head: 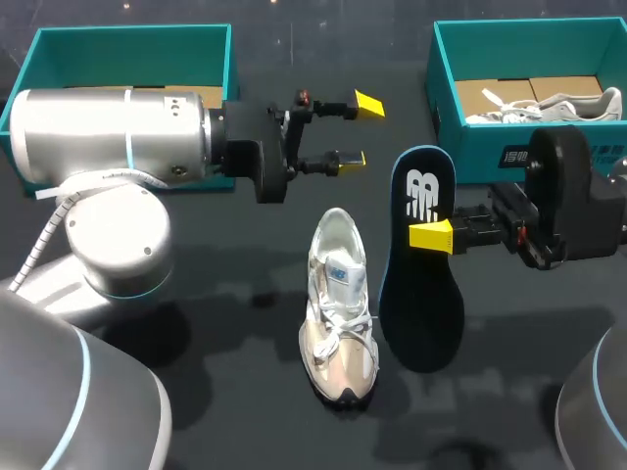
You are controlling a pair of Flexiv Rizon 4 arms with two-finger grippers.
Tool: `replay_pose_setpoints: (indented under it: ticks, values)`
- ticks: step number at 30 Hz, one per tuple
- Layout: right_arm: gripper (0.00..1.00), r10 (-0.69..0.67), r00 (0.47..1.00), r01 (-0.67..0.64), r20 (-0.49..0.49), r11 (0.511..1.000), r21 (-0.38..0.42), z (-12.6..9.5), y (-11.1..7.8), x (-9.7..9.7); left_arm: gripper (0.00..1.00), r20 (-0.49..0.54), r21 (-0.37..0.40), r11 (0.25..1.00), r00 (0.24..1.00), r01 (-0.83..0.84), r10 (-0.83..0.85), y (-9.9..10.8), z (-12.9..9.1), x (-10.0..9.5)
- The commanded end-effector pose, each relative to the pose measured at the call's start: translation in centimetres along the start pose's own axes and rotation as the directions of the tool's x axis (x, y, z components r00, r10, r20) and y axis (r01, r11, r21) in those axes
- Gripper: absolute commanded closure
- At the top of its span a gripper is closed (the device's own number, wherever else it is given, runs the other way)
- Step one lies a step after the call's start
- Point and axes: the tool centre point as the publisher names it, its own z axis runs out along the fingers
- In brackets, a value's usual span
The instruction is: Take the shoe out of the shoebox, open the shoe tongue, remove and reinsert the insole, then place the shoe into the shoebox
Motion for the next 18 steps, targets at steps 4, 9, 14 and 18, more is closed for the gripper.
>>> replay_pose_setpoints:
  ticks: [4, 9, 14, 18]
  values:
    - [1.00, 0.089, 0.996, -0.090, -0.023, 0.995, -0.044, -1.0, -0.1, -1.8, 0.00, -0.001, 0.011, 1.000, 1.000, -0.013, 0.013, 0.6, -1.1, -0.3]
    - [1.00, 0.201, 0.972, -0.209, -0.125, 0.976, -0.058, -1.9, 0.1, -5.6, 0.00, -0.002, -0.004, 1.000, 1.000, -0.018, 0.018, 1.0, -3.0, -0.3]
    - [1.00, 0.308, 0.930, -0.331, -0.201, 0.939, -0.094, -2.9, 0.2, -8.7, 0.00, -0.012, -0.002, 1.000, 1.000, -0.018, 0.018, 0.9, -4.3, -0.3]
    - [1.00, 0.308, 0.930, -0.331, -0.201, 0.939, -0.094, -2.9, 0.2, -8.7, 0.00, -0.012, -0.002, 1.000, 1.000, -0.018, 0.018, 0.9, -4.3, -0.3]
